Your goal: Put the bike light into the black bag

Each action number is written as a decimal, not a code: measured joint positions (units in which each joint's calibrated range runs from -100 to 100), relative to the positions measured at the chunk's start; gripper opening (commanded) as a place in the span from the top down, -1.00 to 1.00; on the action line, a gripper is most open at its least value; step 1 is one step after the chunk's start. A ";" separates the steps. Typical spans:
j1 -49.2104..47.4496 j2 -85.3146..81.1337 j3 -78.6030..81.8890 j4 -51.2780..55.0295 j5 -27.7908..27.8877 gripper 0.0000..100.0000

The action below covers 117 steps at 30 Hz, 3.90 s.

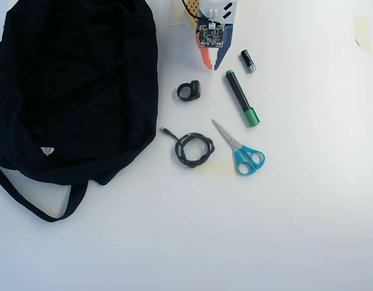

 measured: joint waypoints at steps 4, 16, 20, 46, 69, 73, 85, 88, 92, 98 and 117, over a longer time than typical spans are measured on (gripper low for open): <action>0.00 0.00 0.00 0.00 0.00 0.95; 0.00 0.00 0.00 0.00 0.00 0.95; 0.00 0.00 0.00 0.00 0.00 0.95; -2.72 40.76 -19.81 -78.40 -0.15 0.95; -0.44 88.09 -83.18 -62.60 3.08 0.95; 0.22 88.42 -85.93 -60.46 3.22 0.95; 0.00 88.42 -85.93 -60.11 3.27 0.95; -0.81 88.42 -85.14 -60.11 3.27 0.95; -0.66 88.42 -85.06 -60.11 3.27 0.95; -0.66 88.42 -85.06 -59.68 3.27 0.95; -0.96 82.11 -85.06 -6.78 3.27 0.95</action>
